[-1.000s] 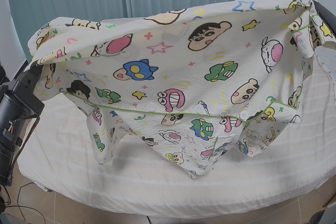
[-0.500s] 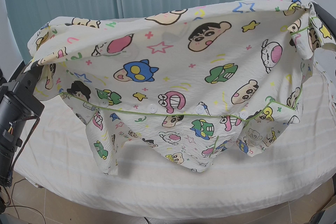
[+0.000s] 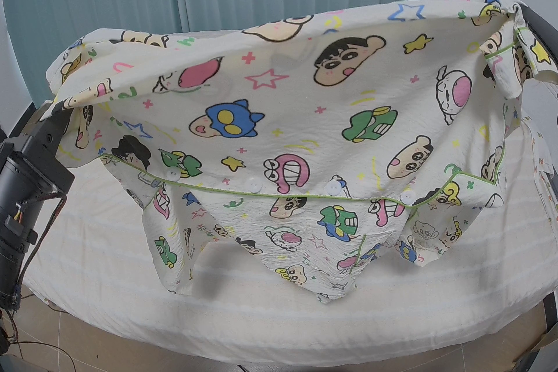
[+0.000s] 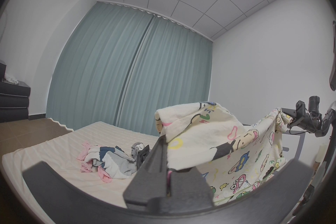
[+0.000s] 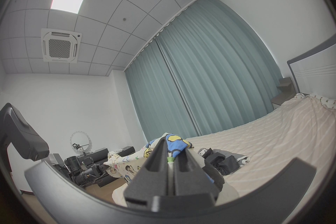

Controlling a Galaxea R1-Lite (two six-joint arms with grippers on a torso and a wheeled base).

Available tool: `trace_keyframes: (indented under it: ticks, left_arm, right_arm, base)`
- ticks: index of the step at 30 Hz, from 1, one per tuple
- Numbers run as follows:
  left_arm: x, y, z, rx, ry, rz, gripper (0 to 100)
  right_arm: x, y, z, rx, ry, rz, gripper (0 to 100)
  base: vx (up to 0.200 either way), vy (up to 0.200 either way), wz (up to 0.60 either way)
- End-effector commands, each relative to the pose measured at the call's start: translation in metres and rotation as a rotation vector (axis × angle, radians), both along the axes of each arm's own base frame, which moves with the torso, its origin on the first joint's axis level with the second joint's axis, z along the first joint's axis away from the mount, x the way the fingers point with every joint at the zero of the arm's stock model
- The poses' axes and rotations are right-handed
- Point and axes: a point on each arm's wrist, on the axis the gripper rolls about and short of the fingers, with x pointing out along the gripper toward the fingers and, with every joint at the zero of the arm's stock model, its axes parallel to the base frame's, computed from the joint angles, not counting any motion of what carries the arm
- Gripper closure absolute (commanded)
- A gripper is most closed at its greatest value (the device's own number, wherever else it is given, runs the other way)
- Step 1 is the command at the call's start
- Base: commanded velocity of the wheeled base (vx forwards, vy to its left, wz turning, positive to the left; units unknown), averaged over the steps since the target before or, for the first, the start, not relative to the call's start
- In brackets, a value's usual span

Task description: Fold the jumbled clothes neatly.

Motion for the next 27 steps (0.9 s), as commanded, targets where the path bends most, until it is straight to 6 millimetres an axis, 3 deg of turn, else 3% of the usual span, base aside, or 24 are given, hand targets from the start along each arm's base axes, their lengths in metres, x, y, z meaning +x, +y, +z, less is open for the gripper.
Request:
trace_keyframes:
  ticks: [1,27]
  left_arm:
    - [0.0008,-0.0005,-0.0003,0.001,0.002,0.001,100]
    - [-0.0022,-0.0047,-0.0007,0.032,-0.003,-0.017,100]
  right_arm:
    - [0.0007,0.0005,0.0000,-0.001,0.001,0.000,100]
    - [0.0008,0.0005,0.0022,0.002,-0.004,0.000,100]
  base:
    - [0.000,-0.200,0.00]
    - [0.000,-0.200,0.00]
